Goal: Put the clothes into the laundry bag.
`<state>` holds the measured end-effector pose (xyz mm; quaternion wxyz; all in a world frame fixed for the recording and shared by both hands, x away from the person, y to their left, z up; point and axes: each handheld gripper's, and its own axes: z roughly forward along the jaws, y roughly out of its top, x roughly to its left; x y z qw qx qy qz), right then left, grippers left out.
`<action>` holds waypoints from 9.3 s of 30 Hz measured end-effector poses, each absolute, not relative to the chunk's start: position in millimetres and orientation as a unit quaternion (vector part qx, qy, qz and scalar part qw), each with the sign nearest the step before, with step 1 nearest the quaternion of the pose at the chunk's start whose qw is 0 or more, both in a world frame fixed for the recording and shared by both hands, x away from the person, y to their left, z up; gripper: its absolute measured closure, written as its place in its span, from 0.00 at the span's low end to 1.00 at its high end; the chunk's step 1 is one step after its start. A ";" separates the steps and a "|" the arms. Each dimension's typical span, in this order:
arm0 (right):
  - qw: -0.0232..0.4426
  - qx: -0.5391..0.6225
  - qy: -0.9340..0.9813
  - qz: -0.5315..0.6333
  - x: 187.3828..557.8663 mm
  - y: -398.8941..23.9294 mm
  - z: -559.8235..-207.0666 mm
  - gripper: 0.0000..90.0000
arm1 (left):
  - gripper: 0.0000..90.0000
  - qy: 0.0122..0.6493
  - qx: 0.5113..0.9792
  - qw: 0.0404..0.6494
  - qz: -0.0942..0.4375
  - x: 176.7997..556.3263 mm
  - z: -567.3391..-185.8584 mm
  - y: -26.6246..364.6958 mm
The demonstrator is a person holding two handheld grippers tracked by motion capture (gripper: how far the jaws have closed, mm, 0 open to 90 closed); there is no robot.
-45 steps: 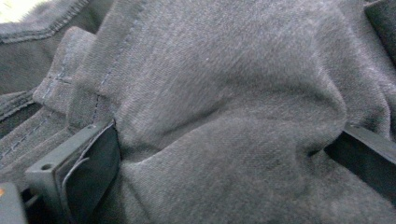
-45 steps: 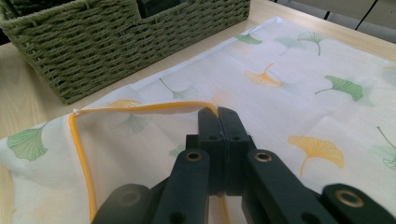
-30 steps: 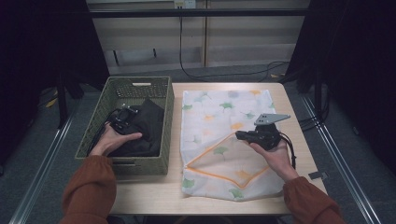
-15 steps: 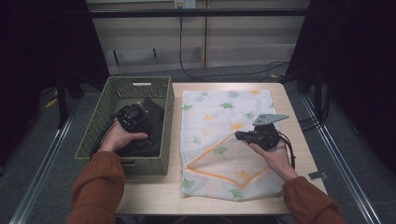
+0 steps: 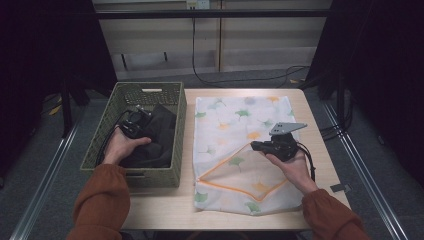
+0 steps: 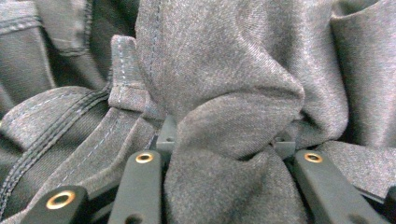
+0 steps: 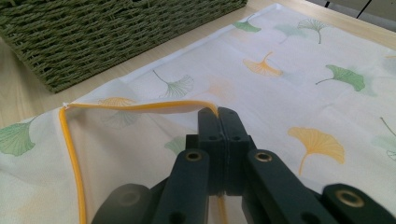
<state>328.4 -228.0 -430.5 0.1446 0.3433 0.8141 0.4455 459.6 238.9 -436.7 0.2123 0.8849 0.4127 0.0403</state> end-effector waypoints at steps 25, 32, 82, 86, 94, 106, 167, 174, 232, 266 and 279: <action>0.141 0.351 0.811 0.447 330.2 -230.2 -432.1 1.00 | 0.70 0.451 0.777 0.416 0.140 423.0 -383.8 278.4; 0.140 0.352 0.810 0.448 330.1 -230.3 -431.9 1.00 | 0.70 0.442 0.749 0.464 0.169 413.1 -369.8 288.8; 0.132 0.355 0.805 0.456 333.1 -232.8 -433.2 1.00 | 0.70 0.271 0.703 0.616 0.229 339.0 -257.5 243.7; 0.134 0.354 0.806 0.456 332.9 -232.3 -433.3 1.00 | 0.70 0.258 0.698 0.627 0.231 336.6 -244.5 236.2; 0.132 0.354 0.805 0.457 333.0 -232.8 -433.2 1.00 | 0.70 0.240 0.701 0.633 0.226 333.1 -233.9 225.8; 0.127 0.358 0.803 0.459 334.5 -233.3 -434.4 1.00 | 0.70 0.179 0.723 0.643 0.181 319.1 -230.0 174.8; 0.117 0.338 0.791 0.496 325.1 -225.4 -412.4 1.00 | 0.67 0.065 0.915 0.397 0.022 275.4 -482.8 2.4; 0.114 0.361 0.791 0.480 330.6 -234.5 -426.2 1.00 | 0.35 0.076 0.881 0.468 0.000 266.6 -466.7 14.7; 0.113 0.375 0.794 0.466 336.3 -240.5 -437.9 1.00 | 0.29 0.273 0.867 0.398 0.123 316.6 -407.4 168.5; 0.111 0.376 0.795 0.464 336.7 -240.0 -439.0 1.00 | 0.94 0.179 0.826 0.530 0.069 319.2 -358.7 56.9; 0.109 0.374 0.795 0.465 336.6 -240.1 -439.5 1.00 | 0.94 0.152 0.850 0.504 0.030 322.3 -397.3 -8.9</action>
